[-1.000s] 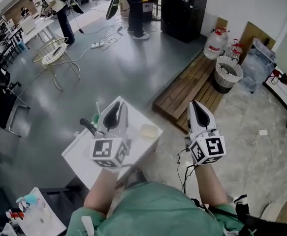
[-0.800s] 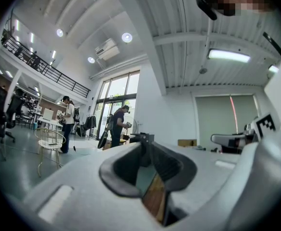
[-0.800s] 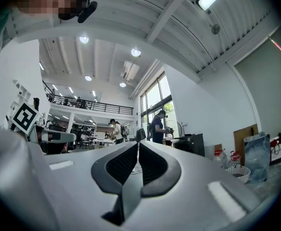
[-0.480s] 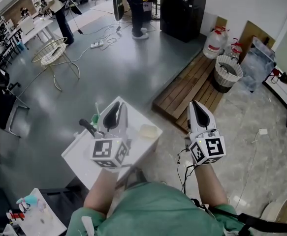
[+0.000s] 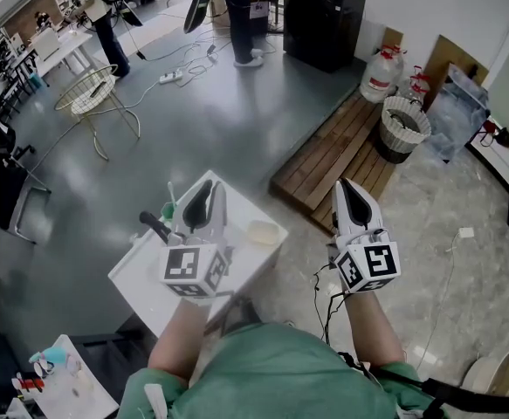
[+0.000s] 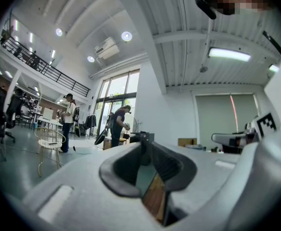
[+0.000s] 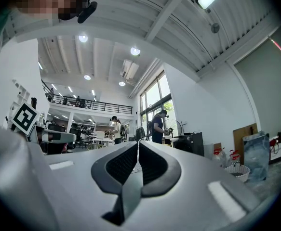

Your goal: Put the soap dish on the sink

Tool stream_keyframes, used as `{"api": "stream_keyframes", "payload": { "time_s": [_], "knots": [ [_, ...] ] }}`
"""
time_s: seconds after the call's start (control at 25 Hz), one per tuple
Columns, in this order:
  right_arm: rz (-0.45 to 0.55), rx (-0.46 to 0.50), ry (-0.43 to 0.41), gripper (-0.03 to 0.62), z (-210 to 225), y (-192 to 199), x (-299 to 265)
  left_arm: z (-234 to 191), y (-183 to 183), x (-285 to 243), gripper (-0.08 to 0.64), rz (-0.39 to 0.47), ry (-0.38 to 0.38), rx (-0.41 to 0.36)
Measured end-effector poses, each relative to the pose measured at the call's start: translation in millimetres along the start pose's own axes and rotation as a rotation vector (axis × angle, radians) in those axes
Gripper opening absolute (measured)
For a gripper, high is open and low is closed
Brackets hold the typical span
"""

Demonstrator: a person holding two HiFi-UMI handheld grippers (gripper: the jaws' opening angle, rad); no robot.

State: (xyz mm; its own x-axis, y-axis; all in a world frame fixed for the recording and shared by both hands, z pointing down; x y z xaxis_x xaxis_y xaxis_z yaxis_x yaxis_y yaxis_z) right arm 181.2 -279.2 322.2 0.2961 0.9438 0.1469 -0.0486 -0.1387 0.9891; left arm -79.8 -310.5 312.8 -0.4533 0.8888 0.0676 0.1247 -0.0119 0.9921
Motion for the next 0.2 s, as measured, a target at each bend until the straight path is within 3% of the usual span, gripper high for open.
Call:
{"api": "stream_keyframes", "payload": {
  "time_s": [0.2],
  "knots": [
    [-0.002,0.001,-0.003,0.009,0.4,-0.7,-5.7,-2.7,-0.4,-5.2,0.061,-0.001,0.0,0.0]
  ]
}}
Point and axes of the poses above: the fingertips, and each gripper's own axes: x backward along the fingers, z to its right, y out of its underside, the point moved 5 cm from there along x, backward along the fingers, and after that the axes turned 3 degrees about x, right-handed, at the moved point
